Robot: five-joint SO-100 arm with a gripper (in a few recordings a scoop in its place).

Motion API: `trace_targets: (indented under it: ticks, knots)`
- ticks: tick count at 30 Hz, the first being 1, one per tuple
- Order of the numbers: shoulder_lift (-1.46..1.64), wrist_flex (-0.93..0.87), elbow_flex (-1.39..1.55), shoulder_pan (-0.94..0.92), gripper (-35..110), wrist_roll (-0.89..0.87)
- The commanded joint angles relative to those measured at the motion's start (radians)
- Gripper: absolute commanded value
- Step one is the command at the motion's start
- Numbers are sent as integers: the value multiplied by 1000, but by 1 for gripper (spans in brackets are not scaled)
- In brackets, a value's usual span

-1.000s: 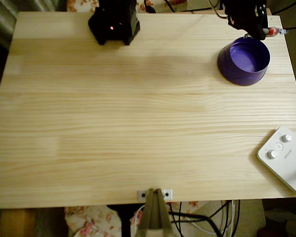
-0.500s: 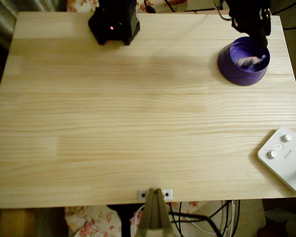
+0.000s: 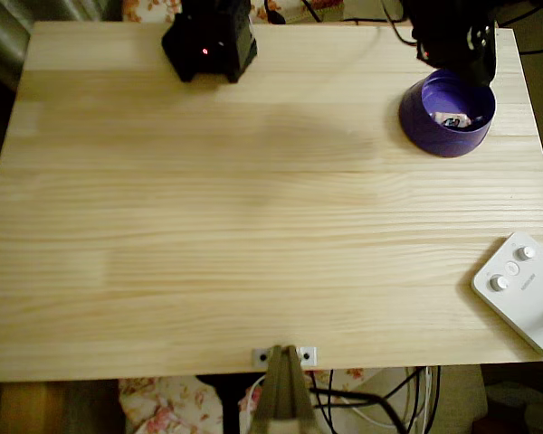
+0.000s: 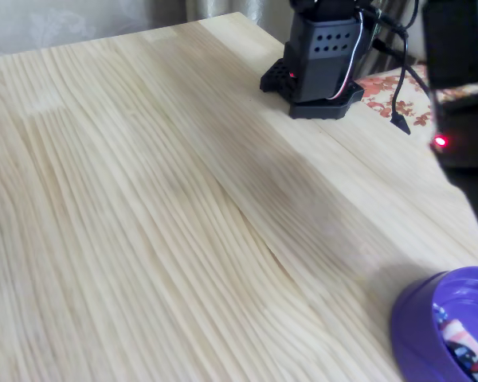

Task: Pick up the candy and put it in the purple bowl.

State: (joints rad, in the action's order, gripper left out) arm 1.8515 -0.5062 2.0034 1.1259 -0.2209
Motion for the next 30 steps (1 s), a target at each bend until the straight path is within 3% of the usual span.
trace_targets:
  ticks: [1, 12, 23, 30]
  knots:
    - [210, -51, 38, -106, -1, 0]
    - [434, -264, 230, -603, -1, 46]
    - [459, -144, 515, -1011, -1, 38]
    - [607, 14, 770, -1152, -1, 83]
